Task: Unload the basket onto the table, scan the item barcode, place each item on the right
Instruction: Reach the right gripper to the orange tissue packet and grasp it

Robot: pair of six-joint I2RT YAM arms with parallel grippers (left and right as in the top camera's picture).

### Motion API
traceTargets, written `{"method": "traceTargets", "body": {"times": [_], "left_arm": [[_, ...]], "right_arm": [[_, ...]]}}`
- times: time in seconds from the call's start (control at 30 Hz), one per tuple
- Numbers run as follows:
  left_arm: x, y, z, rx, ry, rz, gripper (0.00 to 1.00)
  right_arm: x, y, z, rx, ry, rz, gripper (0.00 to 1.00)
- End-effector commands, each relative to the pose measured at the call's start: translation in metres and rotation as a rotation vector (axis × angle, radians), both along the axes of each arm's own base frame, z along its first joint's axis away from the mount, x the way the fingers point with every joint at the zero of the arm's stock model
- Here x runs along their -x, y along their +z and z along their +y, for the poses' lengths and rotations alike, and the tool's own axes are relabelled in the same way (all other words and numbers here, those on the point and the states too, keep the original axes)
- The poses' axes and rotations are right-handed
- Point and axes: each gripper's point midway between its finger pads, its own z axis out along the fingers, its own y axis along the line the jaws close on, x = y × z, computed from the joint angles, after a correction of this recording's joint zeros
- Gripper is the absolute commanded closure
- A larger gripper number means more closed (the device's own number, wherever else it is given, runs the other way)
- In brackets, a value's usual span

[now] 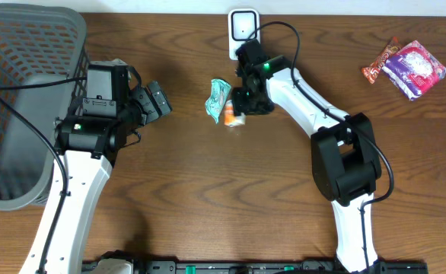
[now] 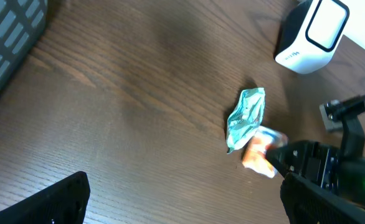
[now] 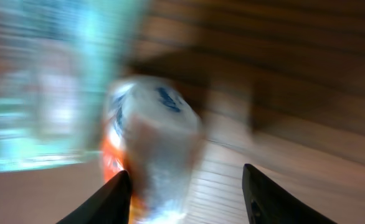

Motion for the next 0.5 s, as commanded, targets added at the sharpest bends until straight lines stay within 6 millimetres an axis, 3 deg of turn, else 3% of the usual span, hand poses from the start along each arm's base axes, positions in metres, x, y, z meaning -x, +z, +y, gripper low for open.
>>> {"method": "traceTargets", "body": {"times": [0.0, 0.1, 0.17, 0.3, 0.47], "left_arm": [[0.001, 0.001, 0.002, -0.007, -0.003, -0.003, 0.02], [0.001, 0.001, 0.002, -0.007, -0.003, -0.003, 0.02], [0.001, 0.001, 0.002, -0.007, -0.003, -0.003, 0.02], [0.001, 0.001, 0.002, -0.007, -0.003, -0.003, 0.02], [0.001, 0.001, 0.002, -0.007, -0.003, -0.003, 0.02]], "right_arm": [[-0.013, 0.013, -0.058, 0.252, -0.104, -0.080, 0.47], [-0.012, 0.029, -0.086, 0.339, -0.136, -0.064, 0.44], [-0.012, 0.038, -0.088, 0.326, -0.128, -0.047, 0.44], [-0.005, 0.054, -0.038, 0.059, 0.096, 0.002, 0.43], [0.000, 0.066, 0.016, -0.174, 0.178, -0.003, 0.43]]}}
